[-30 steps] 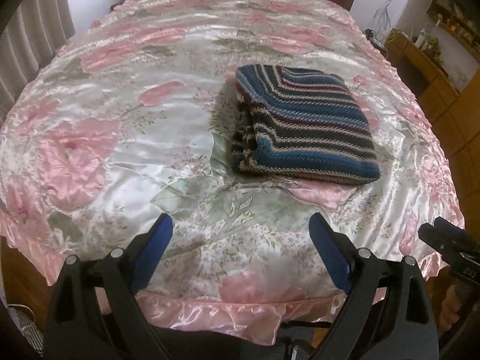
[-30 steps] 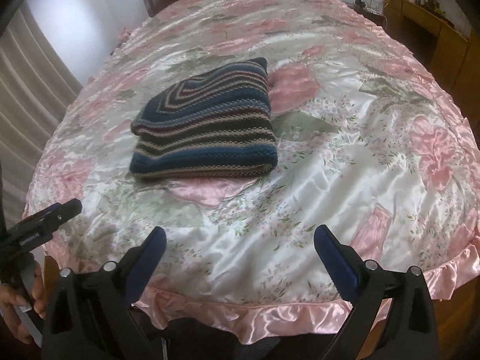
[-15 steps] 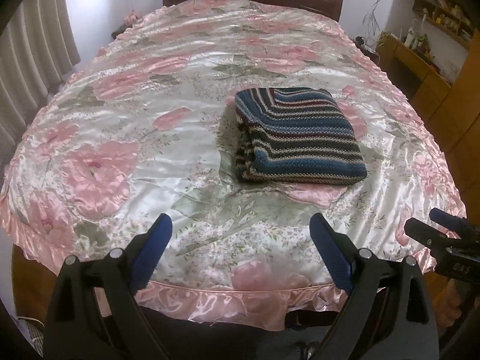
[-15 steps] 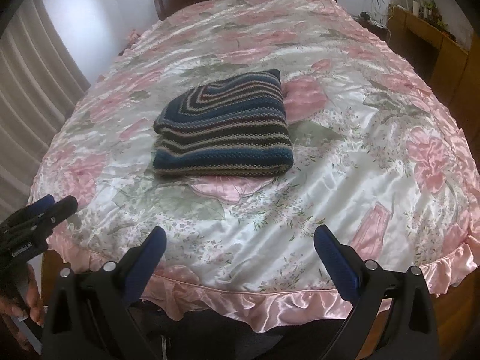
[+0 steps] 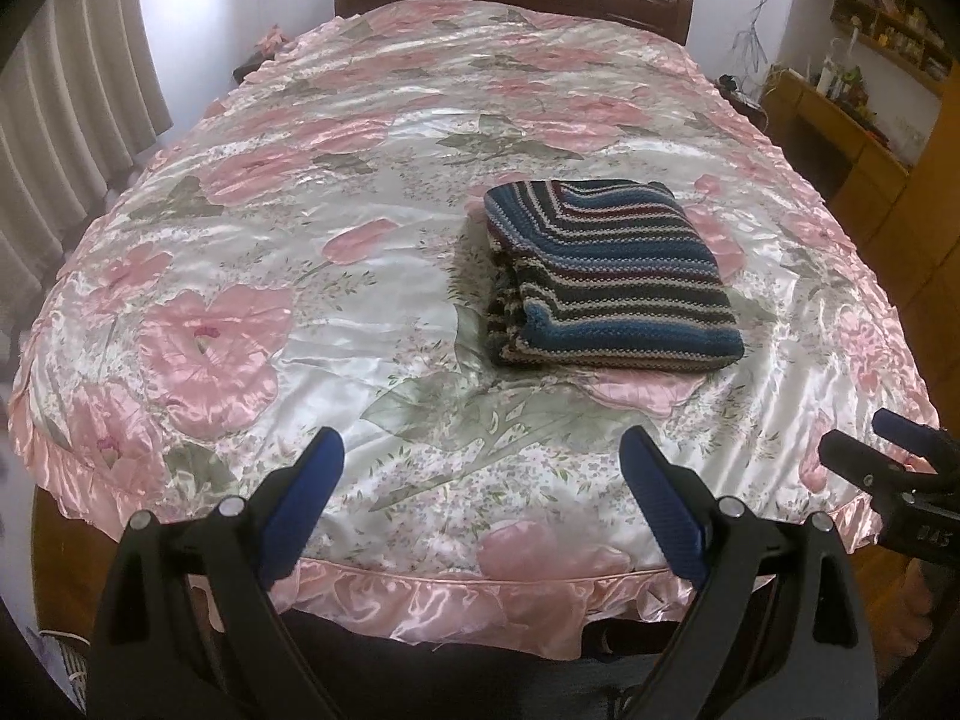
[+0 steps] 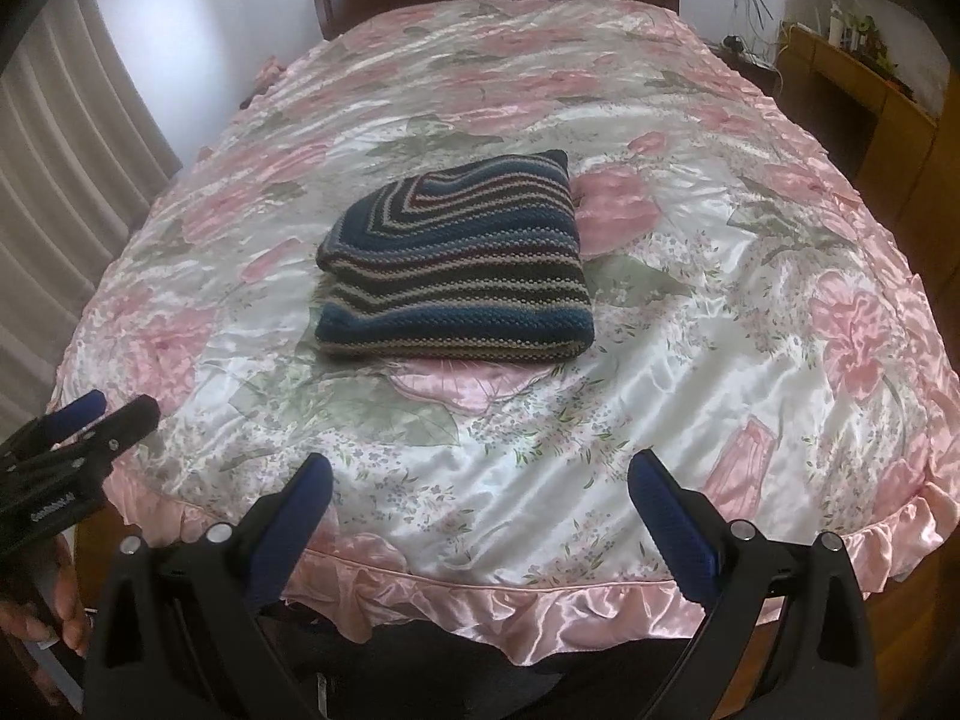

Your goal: Fold small clothes

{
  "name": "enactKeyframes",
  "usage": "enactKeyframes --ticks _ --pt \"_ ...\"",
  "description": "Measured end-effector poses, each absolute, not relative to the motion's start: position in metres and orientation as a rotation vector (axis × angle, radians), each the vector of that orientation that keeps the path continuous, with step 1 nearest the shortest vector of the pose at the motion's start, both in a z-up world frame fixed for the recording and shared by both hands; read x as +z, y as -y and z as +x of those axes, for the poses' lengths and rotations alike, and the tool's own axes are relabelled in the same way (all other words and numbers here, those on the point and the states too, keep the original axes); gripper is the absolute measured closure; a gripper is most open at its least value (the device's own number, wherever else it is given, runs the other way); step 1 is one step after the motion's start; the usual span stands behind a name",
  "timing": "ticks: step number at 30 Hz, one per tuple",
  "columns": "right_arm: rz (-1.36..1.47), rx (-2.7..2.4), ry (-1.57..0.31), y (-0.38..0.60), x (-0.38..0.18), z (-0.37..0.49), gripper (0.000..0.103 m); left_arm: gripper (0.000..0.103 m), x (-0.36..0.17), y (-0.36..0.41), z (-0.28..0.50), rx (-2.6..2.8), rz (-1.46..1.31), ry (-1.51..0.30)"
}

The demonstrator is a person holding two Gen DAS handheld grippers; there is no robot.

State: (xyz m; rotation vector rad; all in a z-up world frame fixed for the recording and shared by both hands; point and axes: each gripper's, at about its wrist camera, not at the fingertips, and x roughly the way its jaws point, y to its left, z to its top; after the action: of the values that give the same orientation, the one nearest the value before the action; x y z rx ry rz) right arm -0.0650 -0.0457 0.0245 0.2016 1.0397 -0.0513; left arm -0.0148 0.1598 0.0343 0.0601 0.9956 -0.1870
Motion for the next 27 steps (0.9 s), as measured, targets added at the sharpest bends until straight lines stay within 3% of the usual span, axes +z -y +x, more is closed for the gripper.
enactKeyframes --ticks 27 --pt "0.180 -0.061 -1.053 0.048 0.022 -0.064 0.004 0.010 0.020 -0.161 -0.010 -0.173 0.075 -1.032"
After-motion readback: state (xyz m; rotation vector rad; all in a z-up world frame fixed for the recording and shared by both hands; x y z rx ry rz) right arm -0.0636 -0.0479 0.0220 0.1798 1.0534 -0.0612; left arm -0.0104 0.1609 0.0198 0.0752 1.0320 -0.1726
